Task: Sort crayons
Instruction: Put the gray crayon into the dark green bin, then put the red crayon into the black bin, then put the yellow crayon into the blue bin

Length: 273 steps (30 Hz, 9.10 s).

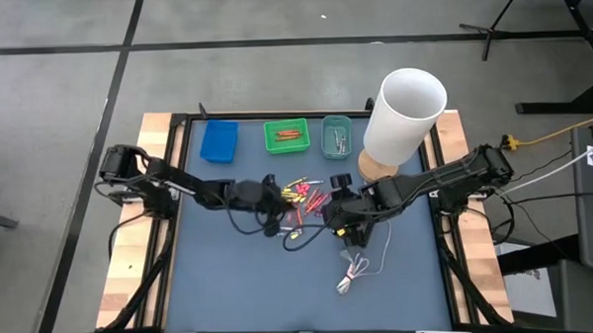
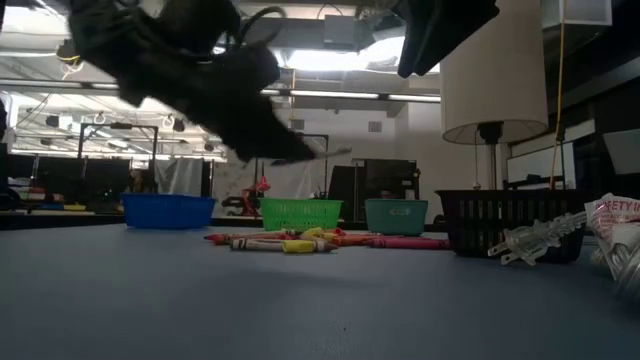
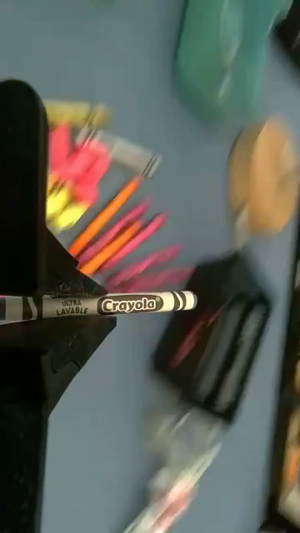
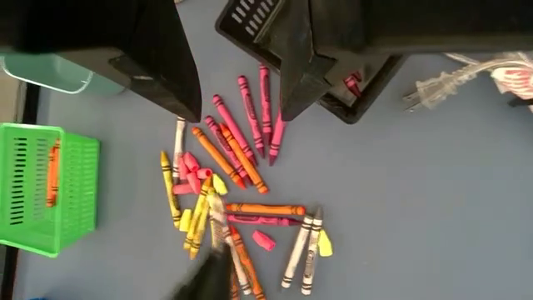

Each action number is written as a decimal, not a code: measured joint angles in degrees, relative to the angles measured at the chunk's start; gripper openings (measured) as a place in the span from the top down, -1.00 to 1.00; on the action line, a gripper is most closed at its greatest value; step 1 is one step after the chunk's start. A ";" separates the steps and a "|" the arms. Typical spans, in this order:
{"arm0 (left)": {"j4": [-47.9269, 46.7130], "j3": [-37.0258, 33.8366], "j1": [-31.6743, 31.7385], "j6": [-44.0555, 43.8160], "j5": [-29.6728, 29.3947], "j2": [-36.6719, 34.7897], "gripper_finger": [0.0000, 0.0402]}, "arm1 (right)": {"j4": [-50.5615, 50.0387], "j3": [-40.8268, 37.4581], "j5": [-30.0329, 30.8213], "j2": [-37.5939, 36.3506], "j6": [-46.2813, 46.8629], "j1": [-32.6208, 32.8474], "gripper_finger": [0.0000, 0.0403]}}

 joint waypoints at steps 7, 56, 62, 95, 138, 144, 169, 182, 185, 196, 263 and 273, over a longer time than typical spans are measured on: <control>0.05 6.82 6.33 -2.21 -7.16 0.08 0.97 | 0.04 0.00 0.00 0.00 0.04 0.00 0.19; -2.49 37.25 22.75 -8.85 4.05 25.83 0.55 | 0.08 0.00 -0.22 0.00 0.65 0.00 0.19; -25.66 37.38 23.34 -1.85 11.24 18.45 0.55 | -0.01 0.00 -0.24 0.02 1.39 0.02 0.19; -20.43 -9.94 -1.41 -3.38 6.91 -22.75 0.55 | 12.17 0.02 -15.66 11.59 6.39 -10.12 0.19; -18.89 -9.92 -3.01 -3.32 2.93 -22.71 0.55 | 11.27 -8.03 -9.16 18.88 -9.31 -19.15 0.19; -18.82 -9.92 -3.01 -3.32 2.95 -22.71 0.55 | 11.37 -8.03 -9.16 19.12 -9.31 -19.15 0.19; -18.69 -9.92 -2.99 -3.32 2.91 -22.69 0.55 | 11.94 -7.96 -9.64 21.75 -10.36 -19.04 0.87; -18.69 -9.89 -2.99 -3.32 2.46 -22.71 0.55 | 4.45 -1.54 -9.57 22.29 -9.84 -19.12 0.89; -18.64 -9.87 -2.99 -3.30 2.43 -22.71 0.55 | 1.58 1.32 -11.63 22.29 -8.82 -19.17 0.89; -18.58 -9.83 -2.99 -3.30 2.39 -22.73 0.55 | -10.33 15.55 -15.67 22.11 -8.40 -14.90 0.89; -7.39 -6.37 11.58 3.10 -3.65 -14.24 0.55 | -31.26 7.47 -9.16 21.92 7.38 -1.49 0.16; -9.03 4.52 18.38 6.20 3.55 1.62 0.55 | -30.93 7.47 -9.09 18.20 9.41 -1.49 0.15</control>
